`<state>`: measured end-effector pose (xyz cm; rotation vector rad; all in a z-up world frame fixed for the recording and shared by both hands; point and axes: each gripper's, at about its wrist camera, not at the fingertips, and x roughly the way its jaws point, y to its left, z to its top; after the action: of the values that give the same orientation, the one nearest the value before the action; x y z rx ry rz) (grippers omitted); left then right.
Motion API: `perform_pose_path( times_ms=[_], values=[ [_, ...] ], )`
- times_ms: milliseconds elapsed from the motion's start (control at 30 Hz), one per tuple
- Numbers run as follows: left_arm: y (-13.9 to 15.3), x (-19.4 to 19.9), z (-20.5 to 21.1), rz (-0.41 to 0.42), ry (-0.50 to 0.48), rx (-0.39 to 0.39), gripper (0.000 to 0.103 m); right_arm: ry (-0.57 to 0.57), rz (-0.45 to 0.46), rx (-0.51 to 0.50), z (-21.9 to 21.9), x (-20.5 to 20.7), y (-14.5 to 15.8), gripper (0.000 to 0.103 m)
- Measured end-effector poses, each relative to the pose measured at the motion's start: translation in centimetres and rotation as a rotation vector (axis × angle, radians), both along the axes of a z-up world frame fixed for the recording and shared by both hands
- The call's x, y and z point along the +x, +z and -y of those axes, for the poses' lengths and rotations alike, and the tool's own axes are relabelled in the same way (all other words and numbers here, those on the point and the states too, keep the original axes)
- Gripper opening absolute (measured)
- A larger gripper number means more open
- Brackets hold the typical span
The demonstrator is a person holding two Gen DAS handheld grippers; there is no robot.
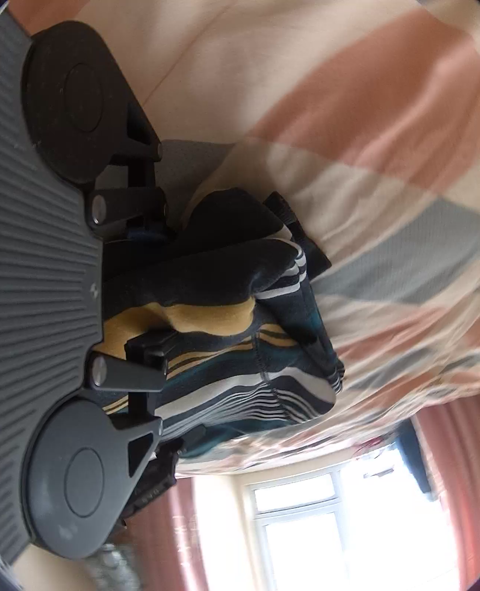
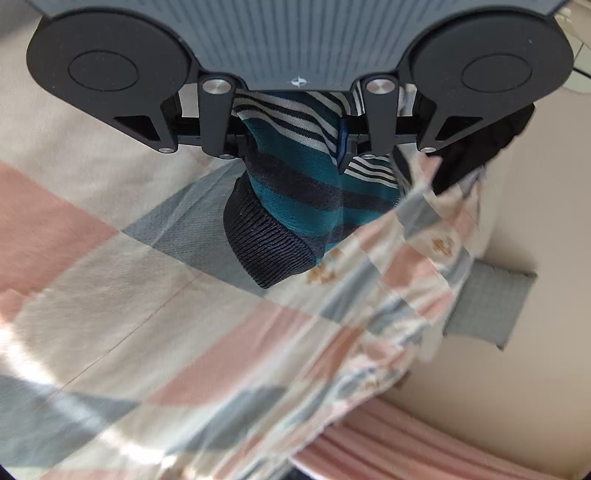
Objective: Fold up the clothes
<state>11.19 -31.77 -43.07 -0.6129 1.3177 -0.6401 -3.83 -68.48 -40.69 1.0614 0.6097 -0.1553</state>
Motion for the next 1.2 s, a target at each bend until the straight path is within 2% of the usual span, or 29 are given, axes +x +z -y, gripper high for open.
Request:
perform_pose_path(
  times_ms=[133,233,300,400,467,533,600,633,667,833,933,967,1067,1200],
  values=[
    [2.4,0.7,-0.1,0.044,-0.201,-0.026,0.038,-0.195,-0.001,0.039,-3.2,-7.0,2.9,0.036],
    [4.3,0.7,0.2,0.052,-0.373,-0.044,0.038,-0.371,-0.034,0.115,-7.3,-15.1,4.2,0.036],
    [4.9,-0.1,0.7,0.025,-0.508,-0.047,0.037,-0.482,-0.067,0.159,-11.3,-20.7,5.2,0.036],
    [4.8,-2.8,1.2,-0.028,-0.708,-0.039,0.037,-0.658,-0.094,0.238,-18.8,-28.9,6.5,0.036],
    [3.9,-5.2,1.3,-0.071,-0.821,-0.008,0.037,-0.732,-0.141,0.296,-22.5,-32.6,6.1,0.036],
    [2.6,-7.2,1.2,-0.093,-0.870,0.041,0.037,-0.783,-0.191,0.365,-25.4,-35.5,5.0,0.040],
    [1.7,-7.9,0.8,-0.084,-0.856,0.059,0.038,-0.740,-0.219,0.404,-25.6,-36.6,2.8,0.049],
    [1.5,-7.8,0.7,-0.089,-0.837,0.059,0.038,-0.707,-0.230,0.387,-25.3,-36.9,2.5,0.051],
    [1.5,-7.9,0.4,-0.094,-0.822,0.052,0.039,-0.654,-0.251,0.355,-24.7,-37.0,2.6,0.058],
    [2.5,-8.9,-0.2,-0.048,-0.806,0.065,0.044,-0.310,-0.377,0.097,-22.7,-37.6,7.1,0.058],
    [3.5,-9.2,0.2,-0.023,-0.794,0.070,0.044,-0.213,-0.382,-0.095,-20.8,-37.2,10.3,0.058],
    [3.9,-9.6,0.2,-0.005,-0.790,0.074,0.044,-0.208,-0.358,-0.131,-19.8,-36.9,10.7,0.058],
    [4.6,-10.3,-0.2,0.031,-0.761,0.079,0.046,-0.210,-0.243,-0.135,-15.9,-34.8,8.7,0.058],
    [4.7,-10.8,-0.6,0.042,-0.703,0.083,0.047,-0.149,-0.189,-0.078,-12.3,-29.7,3.6,0.058]
  ],
)
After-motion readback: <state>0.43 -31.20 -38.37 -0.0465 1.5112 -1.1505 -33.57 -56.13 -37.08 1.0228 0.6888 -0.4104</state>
